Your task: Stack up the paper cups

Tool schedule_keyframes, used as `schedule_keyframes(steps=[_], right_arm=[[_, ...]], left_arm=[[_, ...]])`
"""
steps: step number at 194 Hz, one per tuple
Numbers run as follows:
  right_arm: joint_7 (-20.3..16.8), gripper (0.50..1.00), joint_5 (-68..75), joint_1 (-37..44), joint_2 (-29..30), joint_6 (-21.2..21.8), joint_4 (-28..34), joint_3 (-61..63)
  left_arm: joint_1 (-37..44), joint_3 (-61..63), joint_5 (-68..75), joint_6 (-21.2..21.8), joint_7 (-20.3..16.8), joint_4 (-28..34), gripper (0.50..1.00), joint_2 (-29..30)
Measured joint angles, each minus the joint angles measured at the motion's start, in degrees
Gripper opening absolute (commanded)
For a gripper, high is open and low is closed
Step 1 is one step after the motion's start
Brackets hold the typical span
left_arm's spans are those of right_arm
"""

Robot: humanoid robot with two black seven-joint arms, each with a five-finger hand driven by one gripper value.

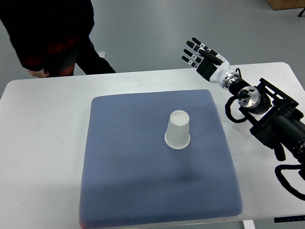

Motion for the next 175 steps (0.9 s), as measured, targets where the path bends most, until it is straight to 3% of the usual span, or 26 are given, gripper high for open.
schedule_keyframes(steps=[119, 175], right_arm=[[-0.5, 0.930, -1.0, 0.4, -0.6, 0.2, 0.2, -1.5], [-1.2, 0.930, -10.3, 6.0, -4.2, 0.4, 0.8, -18.3]], left_arm=[[0.0, -0.1, -0.1, 0.0, 0.0, 0.1, 1.000, 0.0], [-0.1, -0.1, -0.1, 0.0, 0.0, -0.5, 1.000, 0.0]])
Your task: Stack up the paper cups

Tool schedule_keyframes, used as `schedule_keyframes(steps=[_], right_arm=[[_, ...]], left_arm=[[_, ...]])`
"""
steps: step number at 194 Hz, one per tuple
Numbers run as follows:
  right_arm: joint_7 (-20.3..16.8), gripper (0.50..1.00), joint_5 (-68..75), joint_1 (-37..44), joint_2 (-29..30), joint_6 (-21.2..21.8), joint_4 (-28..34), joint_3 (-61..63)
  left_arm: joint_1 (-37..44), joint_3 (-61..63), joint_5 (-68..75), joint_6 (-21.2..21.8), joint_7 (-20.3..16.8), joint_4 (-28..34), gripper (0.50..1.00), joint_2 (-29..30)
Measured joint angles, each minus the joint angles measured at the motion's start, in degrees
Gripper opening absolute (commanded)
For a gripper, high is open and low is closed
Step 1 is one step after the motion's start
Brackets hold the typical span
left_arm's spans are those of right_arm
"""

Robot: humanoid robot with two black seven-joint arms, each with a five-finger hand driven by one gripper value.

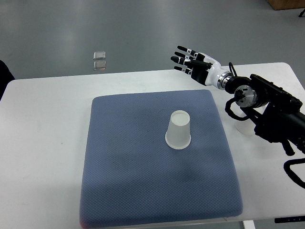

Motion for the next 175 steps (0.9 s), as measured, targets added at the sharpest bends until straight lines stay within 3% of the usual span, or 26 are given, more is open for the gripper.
schedule_keyframes(steps=[36, 91, 125, 175], right_arm=[[-3.0, 0.930, -6.3, 6.8, -5.2, 2.1, 2.3, -12.0], [-7.0, 0.930, -12.4, 25.8, -14.6, 12.1, 11.1, -42.0], [-10.3, 0.930, -13.4, 39.3, -16.8, 17.8, 20.2, -58.0], [-10.9, 0.930, -13.7, 58.4, -15.9, 20.1, 32.8, -73.4]], left_arm=[[-0.1, 0.1, 0.0, 0.0, 0.0, -0.1, 1.000, 0.0], [-0.2, 0.1, 0.1, -0.1, 0.0, -0.4, 1.000, 0.0], [-0.2, 0.1, 0.1, -0.2, 0.0, -0.8, 1.000, 0.0], [-0.3, 0.1, 0.1, -0.2, -0.1, -1.5, 1.000, 0.0]])
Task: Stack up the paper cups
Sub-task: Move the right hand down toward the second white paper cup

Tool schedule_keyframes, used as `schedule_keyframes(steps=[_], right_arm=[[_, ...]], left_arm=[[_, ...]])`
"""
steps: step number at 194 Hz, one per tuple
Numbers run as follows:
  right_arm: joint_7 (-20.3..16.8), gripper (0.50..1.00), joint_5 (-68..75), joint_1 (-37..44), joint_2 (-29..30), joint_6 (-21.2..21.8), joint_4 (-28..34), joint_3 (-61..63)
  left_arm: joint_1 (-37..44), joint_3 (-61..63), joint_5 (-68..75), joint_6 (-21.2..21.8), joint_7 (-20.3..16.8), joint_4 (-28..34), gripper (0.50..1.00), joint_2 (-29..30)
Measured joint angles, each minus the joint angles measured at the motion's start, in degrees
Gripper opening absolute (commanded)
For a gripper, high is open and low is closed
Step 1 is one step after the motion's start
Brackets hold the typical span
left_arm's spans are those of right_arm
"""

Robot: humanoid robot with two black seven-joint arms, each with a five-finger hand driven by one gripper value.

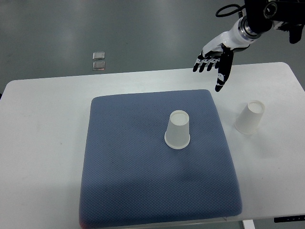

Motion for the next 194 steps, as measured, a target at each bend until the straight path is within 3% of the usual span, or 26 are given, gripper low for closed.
schedule_keyframes(steps=[39, 101, 137, 194], right_arm=[[-0.7, 0.930, 0.0, 8.4, 1.0, 0.1, 6.7, -5.7], [-1.7, 0.930, 0.2, 13.3, -2.3, 0.1, 11.3, -9.9], [-1.7, 0.928, -2.3, 12.0, -3.1, 0.1, 10.0, -11.0], [-1.6, 0.926, -11.4, 0.1, -2.8, -0.3, 1.6, -10.8]], left_arm=[[0.0, 0.0, 0.0, 0.0, 0.0, -0.6, 1.000, 0.0], [-0.3, 0.1, 0.1, 0.0, 0.0, -0.6, 1.000, 0.0], [-0.8, 0.1, 0.1, 0.0, 0.0, -0.7, 1.000, 0.0], [-0.8, 0.1, 0.1, 0.0, 0.1, -0.1, 1.000, 0.0]])
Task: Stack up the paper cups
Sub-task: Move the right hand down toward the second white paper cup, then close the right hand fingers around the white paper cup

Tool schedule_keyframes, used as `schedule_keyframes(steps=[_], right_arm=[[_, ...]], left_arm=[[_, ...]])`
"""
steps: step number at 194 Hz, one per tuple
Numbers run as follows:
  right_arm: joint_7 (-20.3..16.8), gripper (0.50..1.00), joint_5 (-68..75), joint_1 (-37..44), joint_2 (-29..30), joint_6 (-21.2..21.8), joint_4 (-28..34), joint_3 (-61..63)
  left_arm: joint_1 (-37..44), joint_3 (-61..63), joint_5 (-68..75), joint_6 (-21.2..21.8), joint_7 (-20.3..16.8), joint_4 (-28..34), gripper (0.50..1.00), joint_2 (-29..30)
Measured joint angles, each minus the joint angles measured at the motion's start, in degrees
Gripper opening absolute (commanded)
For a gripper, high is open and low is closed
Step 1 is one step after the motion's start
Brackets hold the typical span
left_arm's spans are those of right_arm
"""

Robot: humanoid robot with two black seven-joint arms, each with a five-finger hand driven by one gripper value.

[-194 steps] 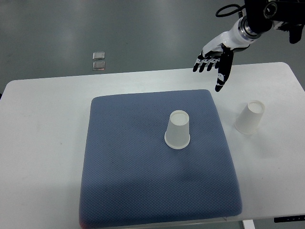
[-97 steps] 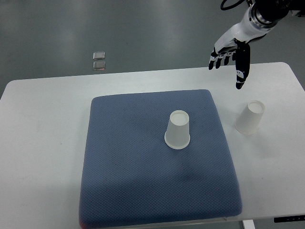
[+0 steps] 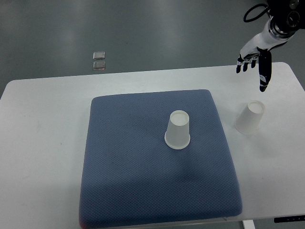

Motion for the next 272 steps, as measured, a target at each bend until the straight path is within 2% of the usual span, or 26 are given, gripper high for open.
schedule_keyframes(steps=[116, 223, 272], right_arm=[[0.3, 0.928, -1.7, -16.4, 2.2, -11.2, -8.6, 0.4], [0.3, 0.921, -1.9, -23.4, 3.5, -15.5, -11.8, 0.4], [0.4, 0.872, -1.9, -24.8, 3.5, -17.3, -12.0, 0.4]], left_arm=[[0.1, -0.1, -0.1, 0.1, 0.0, 0.2, 1.000, 0.0], [0.2, -0.2, -0.1, 0.1, 0.0, 0.2, 1.000, 0.0], [0.2, -0.2, -0.1, 0.1, 0.0, 0.2, 1.000, 0.0]])
